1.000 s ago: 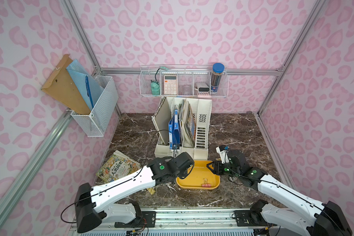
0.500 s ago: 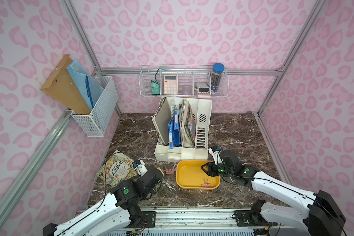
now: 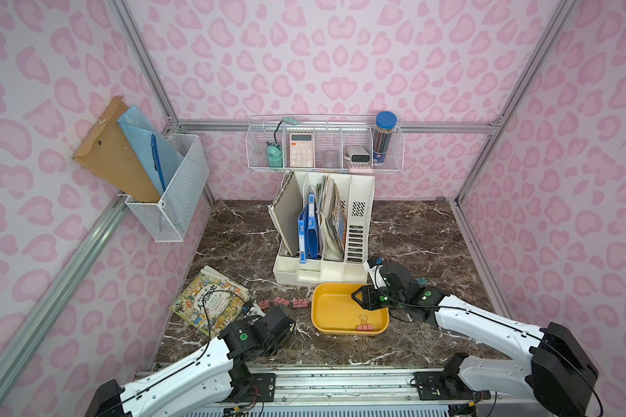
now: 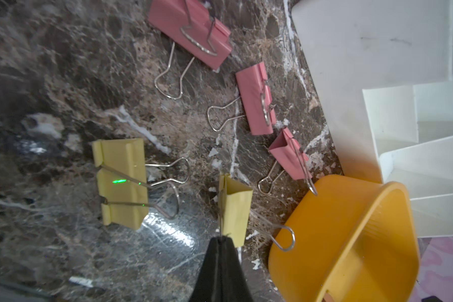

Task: Take out the binder clips from the storage box
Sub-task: Place the binder clip at the center of the board.

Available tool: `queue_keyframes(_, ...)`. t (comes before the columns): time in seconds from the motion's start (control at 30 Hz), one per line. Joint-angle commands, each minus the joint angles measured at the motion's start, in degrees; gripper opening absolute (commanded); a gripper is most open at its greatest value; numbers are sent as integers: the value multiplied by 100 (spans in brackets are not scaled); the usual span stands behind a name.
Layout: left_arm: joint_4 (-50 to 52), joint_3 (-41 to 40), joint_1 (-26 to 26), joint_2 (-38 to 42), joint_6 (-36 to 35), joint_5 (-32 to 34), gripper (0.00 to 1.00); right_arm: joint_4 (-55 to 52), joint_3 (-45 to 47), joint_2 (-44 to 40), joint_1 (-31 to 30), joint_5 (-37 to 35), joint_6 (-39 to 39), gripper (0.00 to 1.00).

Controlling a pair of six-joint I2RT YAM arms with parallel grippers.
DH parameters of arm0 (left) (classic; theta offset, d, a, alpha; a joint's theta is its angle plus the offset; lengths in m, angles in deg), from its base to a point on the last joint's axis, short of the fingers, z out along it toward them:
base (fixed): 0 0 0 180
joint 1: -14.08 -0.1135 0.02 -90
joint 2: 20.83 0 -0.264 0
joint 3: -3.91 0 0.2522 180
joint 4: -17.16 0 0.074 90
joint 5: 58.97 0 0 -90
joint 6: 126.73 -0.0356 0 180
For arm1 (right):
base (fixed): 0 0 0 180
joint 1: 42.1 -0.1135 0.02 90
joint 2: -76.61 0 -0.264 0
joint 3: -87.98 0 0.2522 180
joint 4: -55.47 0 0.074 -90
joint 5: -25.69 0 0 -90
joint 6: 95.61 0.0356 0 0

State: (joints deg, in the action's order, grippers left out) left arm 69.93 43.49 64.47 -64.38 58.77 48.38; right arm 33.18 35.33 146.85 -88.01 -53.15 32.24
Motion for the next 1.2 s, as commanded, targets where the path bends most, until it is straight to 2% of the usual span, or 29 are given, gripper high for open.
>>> queue_keyframes(0.0,-264,-56,-12,-48,114,-34,0,-135,-39,33,-7,-44,-66,50)
queue_keyframes(0.17,-855,-370,-29,-169,253,-301,0,-174,-70,60,-14,-52,-72,50)
queue_keyframes(0.3,-508,-355,-29,-200,436,-343,0,-294,-155,60,-10,-54,-151,51)
queue_keyframes(0.33,-389,-327,-29,-180,468,-360,3,-344,-176,58,-15,-76,-177,51)
queue_keyframes(0.43,-134,-240,-30,-188,386,-348,26,-502,-254,93,-10,-1,-371,51)
queue_keyframes(0.5,148,-92,-29,-230,370,-336,35,-734,-331,150,-19,-67,-488,52)
queue_keyframes(0.57,218,53,-29,-304,146,-329,40,-879,-358,219,-18,-42,-626,52)
queue_keyframes(0.8,924,813,-22,-700,-534,-522,43,-1192,-330,360,-155,-56,-820,52)
queue_keyframes(1.0,1654,1329,-21,-905,-990,-81,43,-1182,-330,326,-163,-385,-675,53)
queue_keyframes(1.17,1458,2096,-21,-1192,-2266,238,46,-976,-145,-166,-71,-838,-458,55)
